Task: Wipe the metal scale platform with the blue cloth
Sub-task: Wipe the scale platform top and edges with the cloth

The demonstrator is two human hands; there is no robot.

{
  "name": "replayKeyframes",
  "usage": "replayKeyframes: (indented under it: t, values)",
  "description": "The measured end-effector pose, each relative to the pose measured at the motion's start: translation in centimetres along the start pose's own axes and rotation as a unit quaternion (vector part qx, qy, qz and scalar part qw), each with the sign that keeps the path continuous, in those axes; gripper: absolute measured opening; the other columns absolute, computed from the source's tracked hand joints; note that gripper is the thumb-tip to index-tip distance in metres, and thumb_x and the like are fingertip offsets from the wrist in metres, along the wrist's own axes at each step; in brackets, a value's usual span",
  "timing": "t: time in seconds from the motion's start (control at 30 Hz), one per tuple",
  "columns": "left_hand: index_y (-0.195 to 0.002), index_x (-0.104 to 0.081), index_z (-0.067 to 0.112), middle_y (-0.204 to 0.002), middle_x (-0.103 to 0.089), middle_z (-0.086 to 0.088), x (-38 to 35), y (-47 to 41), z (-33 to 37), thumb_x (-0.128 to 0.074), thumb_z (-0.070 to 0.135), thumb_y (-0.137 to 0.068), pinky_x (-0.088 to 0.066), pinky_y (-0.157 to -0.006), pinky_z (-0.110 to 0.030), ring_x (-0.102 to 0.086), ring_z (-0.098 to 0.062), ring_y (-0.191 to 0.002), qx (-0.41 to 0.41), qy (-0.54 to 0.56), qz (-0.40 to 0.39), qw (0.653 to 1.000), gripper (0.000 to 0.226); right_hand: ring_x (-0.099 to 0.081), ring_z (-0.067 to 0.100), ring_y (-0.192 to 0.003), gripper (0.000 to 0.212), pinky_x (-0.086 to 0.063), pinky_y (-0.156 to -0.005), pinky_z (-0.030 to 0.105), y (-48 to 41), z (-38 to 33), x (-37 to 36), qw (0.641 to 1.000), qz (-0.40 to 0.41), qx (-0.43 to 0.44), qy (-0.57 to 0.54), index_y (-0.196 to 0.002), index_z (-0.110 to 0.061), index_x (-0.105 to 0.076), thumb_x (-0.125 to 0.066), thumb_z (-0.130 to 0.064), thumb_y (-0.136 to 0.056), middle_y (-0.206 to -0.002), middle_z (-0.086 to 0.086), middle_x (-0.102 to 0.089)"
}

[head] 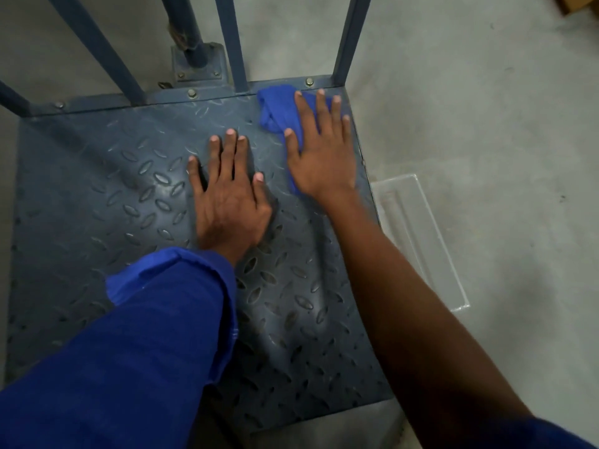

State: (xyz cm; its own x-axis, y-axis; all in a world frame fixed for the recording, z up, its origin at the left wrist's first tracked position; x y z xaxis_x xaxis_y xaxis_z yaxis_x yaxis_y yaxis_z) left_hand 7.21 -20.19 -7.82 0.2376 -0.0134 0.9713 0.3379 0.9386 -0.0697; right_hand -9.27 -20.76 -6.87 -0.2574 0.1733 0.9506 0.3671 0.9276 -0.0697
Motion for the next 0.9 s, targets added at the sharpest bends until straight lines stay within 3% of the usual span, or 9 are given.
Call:
replayKeyframes:
  t: [0.1,0.27,0.4,0.53,0.63,0.77,0.9]
  values:
    - [-0.169,-0.018,0.013,-0.179,-0.012,-0.005,0.1,0.0,0.1,-0.023,0.04,-0.108,-0.002,-0.132,-0.058,-0.005,-0.024,-0.165,0.001,0.0,0.001,1.0,0.067,-0.006,0.031,-0.162,0.061,-0.013,-0.131,0.048,5.5,-0.4,0.3,1.0,0.012,0.015,-0.023,-0.165,-0.025,-0.02,-0.029,-0.047,-0.109,-0.174,0.009,-0.015]
    - [-0.17,-0.013,0.014,-0.179,-0.006,-0.005,-0.1,0.1,-0.1,-0.022,0.042,-0.11,0.001,-0.132,-0.057,-0.002,-0.024,-0.166,-0.003,0.001,-0.01,1.0,0.066,-0.008,0.025,-0.162,0.062,-0.018,-0.13,0.046,15.1,4.2,2.5,0.995,0.031,-0.085,-0.034,-0.165,-0.024,-0.021,-0.033,-0.047,-0.108,-0.174,0.006,-0.015]
    - [-0.17,-0.01,0.016,-0.179,-0.004,-0.003,-0.2,0.0,-0.1,-0.023,0.042,-0.111,0.003,-0.132,-0.056,0.001,-0.023,-0.166,-0.001,-0.006,-0.012,1.0,0.066,-0.012,0.029,-0.161,0.063,-0.016,-0.13,0.048,12.3,3.9,1.9,0.993,0.049,-0.107,-0.018,-0.165,-0.021,-0.023,-0.033,-0.047,-0.108,-0.173,0.008,-0.018]
    - [-0.17,-0.016,0.015,-0.179,-0.01,-0.003,-0.1,0.0,0.0,-0.027,0.038,-0.111,0.002,-0.132,-0.055,-0.004,-0.023,-0.165,-0.002,0.002,0.004,1.0,0.064,-0.008,0.031,-0.161,0.064,-0.01,-0.131,0.047,6.3,0.8,0.3,0.998,0.036,-0.052,-0.008,-0.165,-0.017,-0.022,-0.03,-0.046,-0.108,-0.173,0.01,-0.016]
    - [-0.17,-0.016,0.014,-0.179,-0.01,-0.003,0.0,-0.2,-0.2,-0.029,0.036,-0.109,0.002,-0.132,-0.054,-0.004,-0.023,-0.165,0.001,0.004,-0.006,1.0,0.066,-0.011,0.031,-0.161,0.063,-0.013,-0.131,0.047,7.0,-1.3,-0.4,0.999,0.026,-0.015,-0.016,-0.164,-0.015,-0.026,-0.031,-0.043,-0.108,-0.172,0.012,-0.02]
    - [-0.169,-0.016,0.006,-0.178,-0.011,-0.013,0.4,0.9,-0.9,-0.034,0.039,-0.107,0.0,-0.132,-0.051,-0.007,-0.03,-0.165,-0.075,0.012,-0.048,0.996,0.072,-0.011,0.028,-0.161,0.061,-0.015,-0.131,0.045,14.3,-0.6,0.8,0.999,0.031,0.003,-0.031,-0.163,-0.017,-0.027,-0.034,-0.042,-0.108,-0.172,0.01,-0.021]
    - [-0.165,-0.025,-0.001,-0.174,-0.023,-0.019,1.3,7.8,-2.2,-0.027,0.038,-0.113,-0.011,-0.133,-0.05,-0.017,-0.032,-0.163,-0.139,0.012,-0.011,0.99,0.065,-0.016,0.03,-0.16,0.062,-0.022,-0.129,0.045,17.9,2.7,2.3,0.998,0.048,-0.04,-0.027,-0.163,-0.013,-0.029,-0.037,-0.042,-0.108,-0.171,0.012,-0.024]
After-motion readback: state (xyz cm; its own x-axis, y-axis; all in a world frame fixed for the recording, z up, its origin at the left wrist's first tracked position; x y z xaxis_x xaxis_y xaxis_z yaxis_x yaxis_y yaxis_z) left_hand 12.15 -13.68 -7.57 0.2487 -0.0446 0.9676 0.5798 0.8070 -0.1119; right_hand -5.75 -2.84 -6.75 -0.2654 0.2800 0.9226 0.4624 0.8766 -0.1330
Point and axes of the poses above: each hand's wrist, its own y-axis away from the middle knuckle, its own x-axis out of the back of the hand, z = x × y, the point moved 3 cm from there along -y, towards the middle knuckle
